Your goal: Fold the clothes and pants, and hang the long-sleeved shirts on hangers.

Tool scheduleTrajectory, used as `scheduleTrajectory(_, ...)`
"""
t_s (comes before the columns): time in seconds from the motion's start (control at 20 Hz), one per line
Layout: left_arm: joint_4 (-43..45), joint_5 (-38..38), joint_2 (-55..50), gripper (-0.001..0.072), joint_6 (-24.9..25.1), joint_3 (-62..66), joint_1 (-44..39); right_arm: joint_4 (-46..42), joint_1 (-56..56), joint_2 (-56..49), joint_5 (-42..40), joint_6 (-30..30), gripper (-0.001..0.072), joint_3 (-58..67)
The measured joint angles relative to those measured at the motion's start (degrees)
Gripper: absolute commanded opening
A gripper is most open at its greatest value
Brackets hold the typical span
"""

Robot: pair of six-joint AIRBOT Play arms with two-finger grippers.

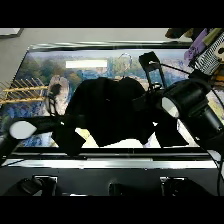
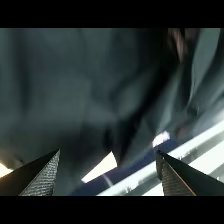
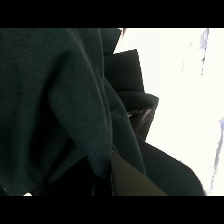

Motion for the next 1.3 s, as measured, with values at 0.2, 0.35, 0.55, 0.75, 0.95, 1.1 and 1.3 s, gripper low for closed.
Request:
scheduleTrajectory(0.2,-0.3,-7.7,3.4,0.0671,7.9,7.0,11.4,0.3,0.0,1.0,-1.2,-14.8,0.0028,0.0)
scheduleTrajectory(0.35,-1.2,-16.4,3.9,0.0671,17.4,10.6,17.7,1.8,0.0,2.6,-3.3,-25.2,0.0028,0.0)
scheduleTrajectory(0.55,-3.0,-23.6,2.2,0.0664,29.8,12.2,20.1,4.5,-0.1,3.6,-6.0,-32.1,0.0028,0.0)
scheduleTrajectory(0.75,-3.7,-24.3,-0.9,0.0643,42.7,12.5,17.7,9.5,-0.1,3.9,-8.7,-35.4,0.0028,0.0)
scheduleTrajectory(0.95,-4.0,-22.9,-4.7,0.0478,49.9,12.6,14.5,13.7,-0.1,4.0,-10.6,-37.5,0.0028,0.0)
scheduleTrajectory(1.1,-4.0,-21.9,-6.9,0.0020,52.5,12.7,13.5,16.7,-0.1,4.0,-11.0,-38.3,0.0029,0.0)
scheduleTrajectory(1.3,-3.8,-21.6,-7.9,0.0023,53.5,12.7,13.1,18.4,-0.1,4.0,-10.8,-36.4,0.0263,0.0)
